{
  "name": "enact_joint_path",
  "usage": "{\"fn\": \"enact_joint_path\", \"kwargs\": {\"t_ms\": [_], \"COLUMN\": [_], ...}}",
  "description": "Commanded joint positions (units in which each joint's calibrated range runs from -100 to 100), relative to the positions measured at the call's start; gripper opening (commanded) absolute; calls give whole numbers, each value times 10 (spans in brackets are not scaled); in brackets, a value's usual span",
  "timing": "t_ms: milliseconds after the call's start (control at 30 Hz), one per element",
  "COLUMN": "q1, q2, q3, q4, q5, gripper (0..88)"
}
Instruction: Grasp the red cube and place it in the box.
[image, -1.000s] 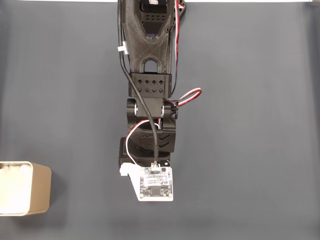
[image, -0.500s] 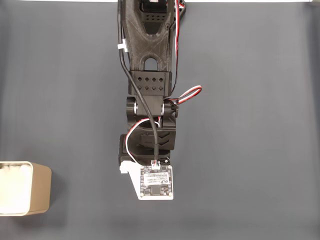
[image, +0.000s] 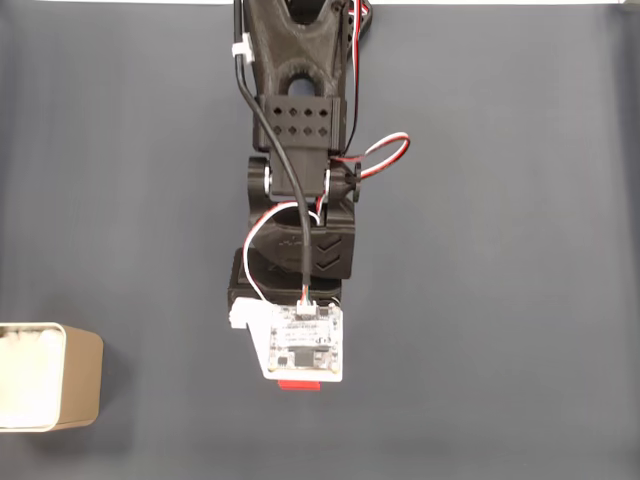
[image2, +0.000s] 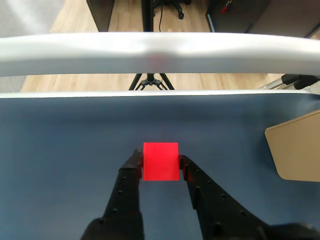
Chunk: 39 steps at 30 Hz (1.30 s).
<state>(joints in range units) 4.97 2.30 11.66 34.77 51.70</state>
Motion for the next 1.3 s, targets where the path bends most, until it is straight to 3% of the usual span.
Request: {"fn": "enact_joint_path", "kwargs": {"t_ms": [0, 1267], "q1": [14, 148], "q2": [-52, 60], "q3": [-21, -337], "q4": [10, 75], "q5": [-4, -20], "gripper": [34, 32]}}
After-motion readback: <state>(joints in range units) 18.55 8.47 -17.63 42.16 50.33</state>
